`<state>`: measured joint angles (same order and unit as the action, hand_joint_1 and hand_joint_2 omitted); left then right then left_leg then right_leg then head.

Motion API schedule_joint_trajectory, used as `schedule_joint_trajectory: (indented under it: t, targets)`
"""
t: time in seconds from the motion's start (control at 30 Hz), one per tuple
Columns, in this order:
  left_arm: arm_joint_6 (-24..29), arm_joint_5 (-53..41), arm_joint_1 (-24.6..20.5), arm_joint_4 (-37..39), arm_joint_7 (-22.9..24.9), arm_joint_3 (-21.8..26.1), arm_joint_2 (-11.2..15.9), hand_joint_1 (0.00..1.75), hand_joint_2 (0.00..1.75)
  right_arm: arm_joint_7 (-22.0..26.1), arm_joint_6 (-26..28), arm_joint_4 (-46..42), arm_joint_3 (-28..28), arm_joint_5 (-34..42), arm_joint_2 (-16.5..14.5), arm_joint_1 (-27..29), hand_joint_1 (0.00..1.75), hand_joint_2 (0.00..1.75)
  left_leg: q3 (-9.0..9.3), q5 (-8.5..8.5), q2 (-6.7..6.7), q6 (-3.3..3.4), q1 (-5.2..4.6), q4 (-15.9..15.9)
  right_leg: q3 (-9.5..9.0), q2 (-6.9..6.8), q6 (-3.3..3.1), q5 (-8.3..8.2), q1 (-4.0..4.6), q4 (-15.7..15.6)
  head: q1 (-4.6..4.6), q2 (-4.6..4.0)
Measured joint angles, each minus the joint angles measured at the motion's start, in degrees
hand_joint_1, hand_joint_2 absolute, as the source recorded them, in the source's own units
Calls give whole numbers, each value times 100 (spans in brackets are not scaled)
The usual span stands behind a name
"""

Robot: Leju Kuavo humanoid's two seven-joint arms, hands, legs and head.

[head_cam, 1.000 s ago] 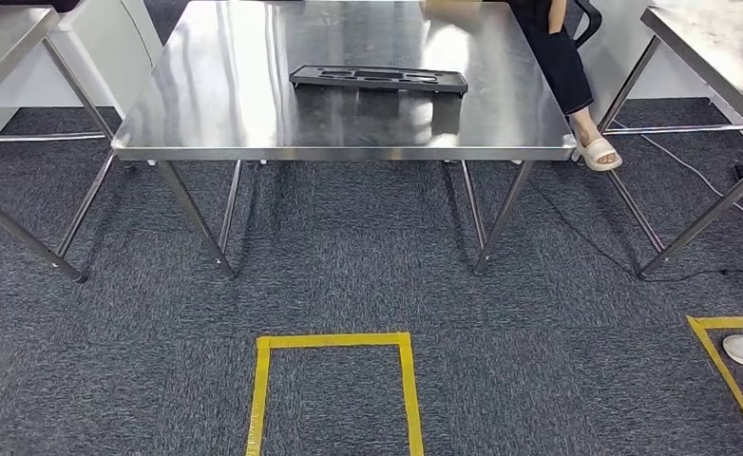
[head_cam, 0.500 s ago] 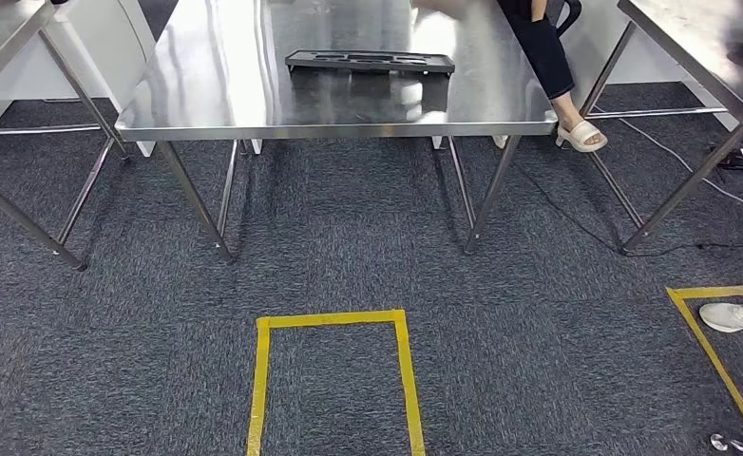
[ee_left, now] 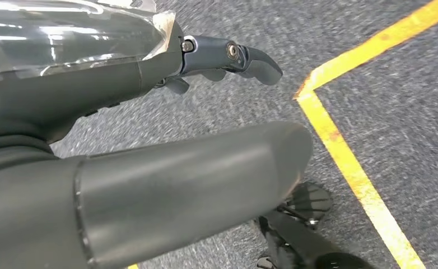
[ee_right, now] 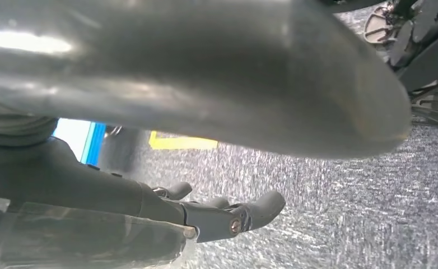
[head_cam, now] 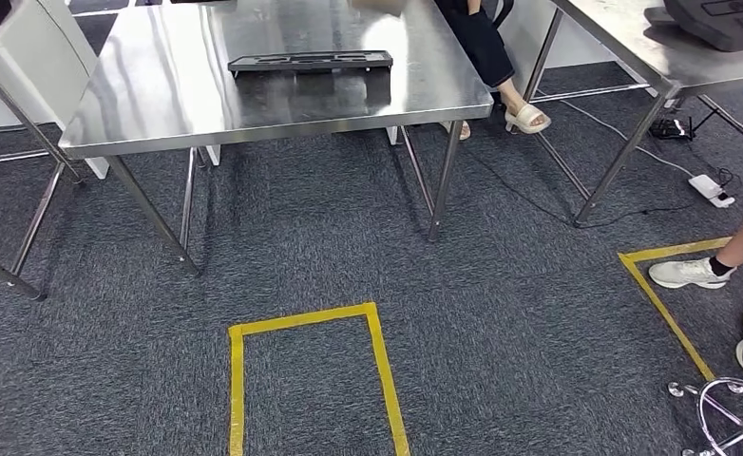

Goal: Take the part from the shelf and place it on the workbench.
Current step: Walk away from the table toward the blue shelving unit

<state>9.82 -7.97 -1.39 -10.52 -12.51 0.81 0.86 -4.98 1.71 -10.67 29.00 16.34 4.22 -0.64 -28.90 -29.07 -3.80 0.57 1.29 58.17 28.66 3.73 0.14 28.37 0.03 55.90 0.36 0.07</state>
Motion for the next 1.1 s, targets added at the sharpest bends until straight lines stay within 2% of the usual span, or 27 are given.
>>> schedule_joint_trajectory:
  t: [0.03, 0.07, 0.1, 0.13, 0.2, 0.27, 0.3, 0.33, 0.37, 0.4, 0.43, 0.47, 0.5, 0.53, 0.57, 0.6, 0.63, 0.67, 0.73, 0.77, 0.8, 0.83, 0.87, 0.9, 0.97, 1.03, 1.1]
  targets:
    - [-4, 1, 1, 0, -1, -2, 5, 0, 0, 4, 0, 0, 1, -4, -3, -7, 0, 0, 29, -22, -13, 18, -12, -73, 47, 54, 34, -19, 2, 16, -1, 1]
    - [-7, 3, 0, -1, -2, -4, 6, 0, 0, 7, 0, 0, 1, -6, -3, -10, 0, 0, 15, -15, 50, 38, -18, -101, 79, 113, 75, -44, 4, 19, -5, 1]
    - [-9, 5, -5, -2, -2, -8, 3, 0, 0, 8, 0, 2, 2, -6, -1, -7, 0, 0, 10, -2, 126, 69, -14, -142, 111, 114, 109, -47, 4, 42, -10, 1]
    - [-11, 7, -11, -3, -3, -13, 1, 0, 0, 9, -1, 4, 2, -6, -1, -4, 0, 0, 4, 19, 196, 105, -3, -178, 181, 55, 131, -11, 6, 121, -4, 1]
    - [-24, 9, -11, -4, -4, -21, -4, 0, 0, 12, -1, 9, 2, -8, -2, -7, 0, 0, -12, 62, 339, 159, 21, -229, 436, -158, 128, 223, 0, 593, 22, 1]
    - [-67, 17, 0, -3, -10, -22, 1, 0, 0, 16, -1, 9, 2, -15, -3, -13, 0, 0, -42, 73, 490, 171, 17, -229, 837, -277, 134, 537, -32, 1392, 41, 1]
    - [-98, 23, 4, -2, -17, -22, 0, 0, 0, 19, -1, 9, 2, -18, -1, -12, 0, 0, -51, 76, 567, 169, 16, -227, 966, -294, 165, 614, -55, 1667, 40, 1]
    - [-127, 30, 7, -2, -30, -22, -1, 0, 0, 20, -1, 10, 3, -20, 0, -6, 0, 0, -56, 78, 642, 165, 18, -224, 993, -311, 219, 609, -80, 1749, 40, 1]
    - [-150, 38, 7, -3, -45, -22, -4, 0, 0, 21, -1, 11, 3, -22, 2, 1, 0, 0, -53, 78, 708, 154, 25, -223, 874, -341, 288, 501, -105, 1542, 40, 1]
    - [-167, 49, 6, -3, -65, -22, -7, 0, 0, 22, -1, 12, 4, -23, 6, 5, 0, 0, -41, 76, 771, 136, 34, -221, 654, -407, 360, 341, -129, 1140, 40, 1]
    - [-175, 58, 5, -3, -83, -22, -6, 0, 0, 25, -3, 12, 4, -25, 7, 4, 0, 0, -27, 71, 826, 107, 26, -217, 409, -543, 411, 187, -146, 677, 47, 1]
    - [-178, 68, 5, -3, -97, -22, -4, 0, 0, 30, -7, 13, 5, -28, 9, -6, 0, 0, -13, 60, 878, 67, 14, -211, 212, -663, 426, 64, -142, 305, 53, 1]
    - [-175, 74, 4, -3, -107, -22, 3, 0, 0, 36, -11, 13, 5, -32, 9, -13, 0, 0, 3, 54, 926, 24, -5, -208, 116, -744, 404, -3, -134, 94, 45, 1]
    - [-173, 78, 0, -3, -111, -22, 9, 0, 0, 43, -15, 13, 6, -35, 8, -19, 0, 0, 18, 48, 973, -17, -22, -209, 100, -776, 365, -24, -118, 26, 41, 0]
    - [-170, 81, -5, -4, -112, -22, 11, 0, 0, 47, -18, 14, 7, -37, 10, -20, 0, 0, 35, 43, 1024, -54, -21, -216, 124, -717, 315, -35, -101, 38, 29, 1]
    - [-169, 84, -12, -6, -112, -22, 11, 0, 0, 50, -18, 14, 7, -38, 10, -17, 0, 0, 48, 31, 1037, -93, -6, -215, 134, -651, 264, -46, -126, 43, 17, 1]
    - [-167, 86, -19, -8, -112, -22, 9, 0, 0, 51, -17, 15, 7, -39, 8, -18, 0, 0, 37, -27, 963, -126, 13, -166, 130, -594, 223, -59, -145, 40, 15, 1]
    - [-164, 89, -23, -9, -112, -22, 7, 0, 0, 51, -17, 15, 7, -39, 5, -20, 0, 0, -22, -154, 830, -147, 28, -15, 128, -538, 168, -77, -164, 35, 8, 1]
    - [-154, 98, -20, -9, -111, -22, 7, 0, 0, 54, -17, 15, 7, -40, -1, -26, 0, 0, -323, -567, 505, -152, 37, 656, 149, -428, 85, -110, -160, 34, -2, 0]
    - [-149, 104, -10, -7, -107, -22, 8, 0, 0, 54, -17, 15, 7, -42, 0, -27, 0, 0, -517, -761, 423, -142, 35, 1068, 165, -367, 53, -122, -139, 36, -3, 1]
    - [-144, 108, 2, -5, -98, -22, 8, 0, 0, 55, -17, 16, 7, -47, 1, -25, 0, 0, -674, -861, 386, -133, 34, 1387, 175, -293, 39, -129, -118, 38, -3, 0]
    - [-143, 111, 15, -3, -89, -22, 7, 0, 0, 55, -17, 16, 7, -54, 2, -23, 0, 0, -752, -847, 371, -121, 35, 1525, 177, -215, 34, -132, -101, 41, -2, 0]
    - [-143, 112, 26, -1, -80, -22, 5, 0, 0, 55, -18, 17, 7, -62, 3, -20, 0, 0, -721, -713, 360, -106, 35, 1427, 173, -136, 31, -135, -90, 45, -3, 1]
    - [-143, 111, 32, 0, -75, -22, 3, 0, 0, 55, -18, 17, 8, -69, 2, -20, 0, 0, -601, -500, 327, -86, 36, 1141, 164, -55, 32, -135, -83, 50, -3, 0]
    - [-143, 111, 36, 4, -74, -22, 6, 0, 0, 55, -18, 17, 10, -75, -4, -30, 0, 0, -273, -113, 108, -40, 46, 379, 170, 87, 46, -129, -58, 82, -2, 0]
    - [-143, 107, 33, 9, -73, -23, 10, 0, 0, 56, -18, 17, 11, -76, -8, -45, 0, 0, -124, -3, -37, -11, 31, -2, 231, 212, 99, -135, -43, 113, 3, 1]
    - [-143, 97, 24, 9, -72, -25, 8, 0, 0, 57, -18, 19, 11, -76, -5, -35, 0, 0, -125, 0, 58, 33, 1, -40, 313, 314, 177, -158, -61, 116, 5, 1]
